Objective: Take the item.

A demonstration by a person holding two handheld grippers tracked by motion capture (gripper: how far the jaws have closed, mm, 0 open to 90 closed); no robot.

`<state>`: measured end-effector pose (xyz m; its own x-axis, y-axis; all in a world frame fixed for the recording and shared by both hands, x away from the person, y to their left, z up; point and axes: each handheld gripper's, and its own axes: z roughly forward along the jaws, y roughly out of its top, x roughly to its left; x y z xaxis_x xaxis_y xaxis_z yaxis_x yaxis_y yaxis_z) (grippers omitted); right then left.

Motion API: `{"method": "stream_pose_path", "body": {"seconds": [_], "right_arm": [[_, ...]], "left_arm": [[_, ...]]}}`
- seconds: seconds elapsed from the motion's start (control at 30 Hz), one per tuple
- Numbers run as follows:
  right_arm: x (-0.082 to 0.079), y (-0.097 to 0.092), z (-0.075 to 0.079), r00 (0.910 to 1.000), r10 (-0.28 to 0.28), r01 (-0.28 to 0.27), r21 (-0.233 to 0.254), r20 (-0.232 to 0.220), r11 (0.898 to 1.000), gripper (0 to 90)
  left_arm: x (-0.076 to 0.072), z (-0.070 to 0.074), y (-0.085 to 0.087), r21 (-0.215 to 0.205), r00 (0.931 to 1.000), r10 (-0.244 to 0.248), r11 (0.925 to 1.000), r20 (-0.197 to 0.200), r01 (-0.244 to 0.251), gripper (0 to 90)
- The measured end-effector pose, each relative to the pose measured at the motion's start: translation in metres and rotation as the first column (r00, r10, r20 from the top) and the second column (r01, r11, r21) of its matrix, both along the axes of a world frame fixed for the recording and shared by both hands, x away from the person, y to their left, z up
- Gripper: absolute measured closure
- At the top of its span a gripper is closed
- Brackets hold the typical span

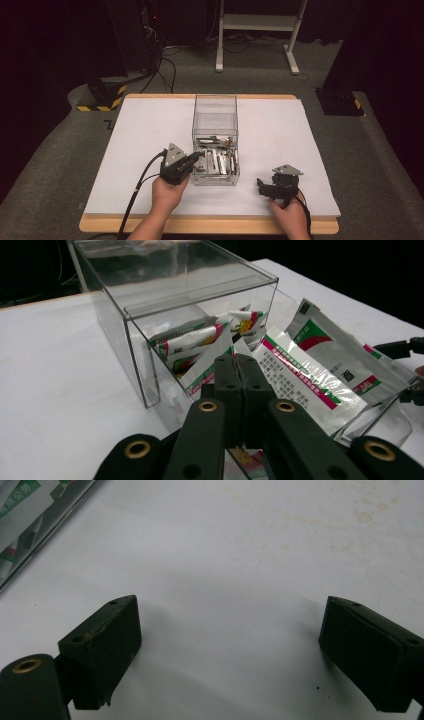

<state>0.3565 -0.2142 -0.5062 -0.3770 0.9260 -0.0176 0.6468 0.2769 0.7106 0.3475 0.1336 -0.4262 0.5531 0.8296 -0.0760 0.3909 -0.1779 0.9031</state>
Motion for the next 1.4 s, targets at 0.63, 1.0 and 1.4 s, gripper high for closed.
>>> {"method": "stream_pose_path", "body": {"seconds": [0.63, 1.0, 1.4], "right_arm": [[0.0, 0.0, 0.0, 1.0, 0.0, 0.0, 0.0, 0.0, 1.0, 9.7], [0.0, 0.0, 0.0, 1.0, 0.0, 0.0, 0.001, 0.0, 1.0, 9.7], [0.0, 0.0, 0.0, 1.0, -0.001, 0.001, 0.0, 0.0, 1.0, 9.7]], "left_arm": [[-0.004, 0.013, 0.006, -0.067, 0.9983, 0.014, 0.9977, 0.056, -0.01, 89.0], [-0.005, 0.019, 0.009, -0.097, 0.9971, 0.014, 0.9953, 0.075, -0.007, 89.1], [-0.006, 0.023, 0.013, -0.125, 0.9954, 0.019, 0.9921, 0.093, -0.007, 89.1]]}}
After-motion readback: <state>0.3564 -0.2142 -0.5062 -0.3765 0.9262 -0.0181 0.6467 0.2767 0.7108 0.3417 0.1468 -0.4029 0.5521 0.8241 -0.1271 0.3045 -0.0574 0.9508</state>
